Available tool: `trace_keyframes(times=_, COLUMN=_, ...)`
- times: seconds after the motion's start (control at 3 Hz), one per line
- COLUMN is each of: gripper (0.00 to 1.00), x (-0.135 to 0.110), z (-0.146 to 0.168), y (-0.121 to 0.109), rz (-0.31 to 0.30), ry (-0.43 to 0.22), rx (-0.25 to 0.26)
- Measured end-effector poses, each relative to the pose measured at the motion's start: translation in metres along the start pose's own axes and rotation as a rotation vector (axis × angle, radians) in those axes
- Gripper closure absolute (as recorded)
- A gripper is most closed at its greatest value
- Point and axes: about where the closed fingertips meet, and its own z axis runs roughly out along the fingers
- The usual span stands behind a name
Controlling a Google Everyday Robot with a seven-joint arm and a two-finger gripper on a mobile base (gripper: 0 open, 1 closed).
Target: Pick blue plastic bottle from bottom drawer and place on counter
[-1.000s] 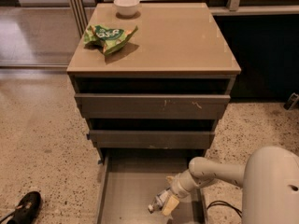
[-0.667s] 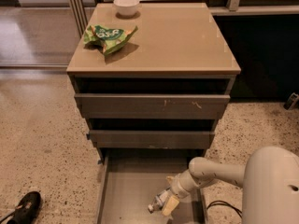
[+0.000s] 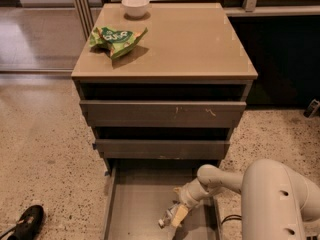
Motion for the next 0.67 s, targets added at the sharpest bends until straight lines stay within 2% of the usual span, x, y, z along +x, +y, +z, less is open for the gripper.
trace_keyframes(times=0.33, gripper=0.0, x=-0.001, z=0.006, y=0.001, rz=-0.018, ry=0.067, rx=0.01)
trace_keyframes(times=0.67, gripper=0.0, x=0.001, z=0.018, y=-0.001, rz=-0.027, ry=0.163, rx=0.021)
